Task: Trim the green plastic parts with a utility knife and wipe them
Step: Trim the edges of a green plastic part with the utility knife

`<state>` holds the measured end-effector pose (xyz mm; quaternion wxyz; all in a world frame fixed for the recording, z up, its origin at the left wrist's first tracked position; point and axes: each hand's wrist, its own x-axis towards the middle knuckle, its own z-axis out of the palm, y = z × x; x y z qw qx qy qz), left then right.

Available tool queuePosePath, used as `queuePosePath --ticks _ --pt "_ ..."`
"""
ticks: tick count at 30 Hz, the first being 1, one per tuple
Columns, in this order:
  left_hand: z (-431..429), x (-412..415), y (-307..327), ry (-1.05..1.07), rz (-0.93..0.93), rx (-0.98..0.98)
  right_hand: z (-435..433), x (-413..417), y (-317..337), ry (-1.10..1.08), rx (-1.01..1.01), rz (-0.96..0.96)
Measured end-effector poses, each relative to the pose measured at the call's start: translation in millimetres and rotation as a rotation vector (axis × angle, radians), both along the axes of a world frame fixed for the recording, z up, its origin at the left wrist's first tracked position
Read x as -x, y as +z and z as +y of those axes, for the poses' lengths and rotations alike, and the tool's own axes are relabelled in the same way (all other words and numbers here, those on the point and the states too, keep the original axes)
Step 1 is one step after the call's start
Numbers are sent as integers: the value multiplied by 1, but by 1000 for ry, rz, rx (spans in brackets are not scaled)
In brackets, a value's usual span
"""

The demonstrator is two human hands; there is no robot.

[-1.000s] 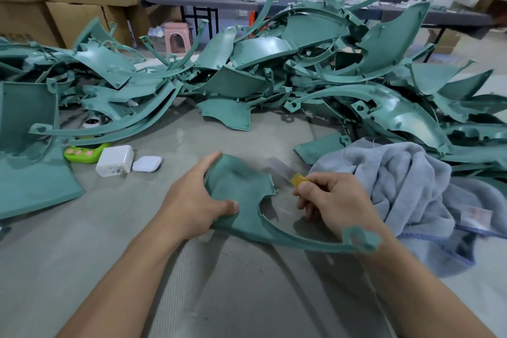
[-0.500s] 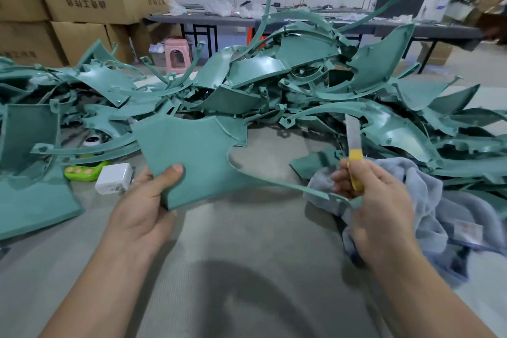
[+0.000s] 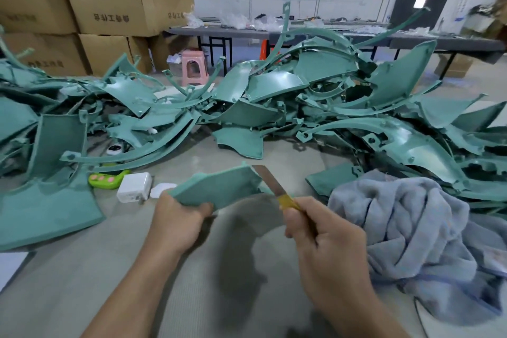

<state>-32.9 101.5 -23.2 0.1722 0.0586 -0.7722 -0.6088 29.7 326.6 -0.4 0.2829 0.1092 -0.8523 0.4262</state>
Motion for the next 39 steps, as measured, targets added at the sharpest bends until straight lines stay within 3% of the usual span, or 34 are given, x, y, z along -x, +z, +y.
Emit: queuePosePath --ticks 7,12,15,19,24,26,30,34,39 --pt "8 4 -8 38 -105 63 -45 6 8 -12 -24 19" --pt "3 1 -4 -26 -114 142 -46 10 9 -141 -213 -20" --pt "3 0 0 -7 -80 201 -35 8 10 -228 -101 -34" --pt "6 -2 -1 -3 -104 202 -58 -1 10 -49 -187 43" --pt "4 -3 1 -15 -34 232 -33 8 13 -304 -116 -29" --pt "3 -4 2 -45 -20 216 -31 6 13 -246 -65 2" --pt "2 -2 -5 -22 -107 103 -53 -2 9 -28 -145 50" --pt "2 -1 -5 -21 -101 84 -36 10 5 -148 69 -94" --pt "11 -3 1 -106 -84 -318 -4 18 5 -195 313 -76"
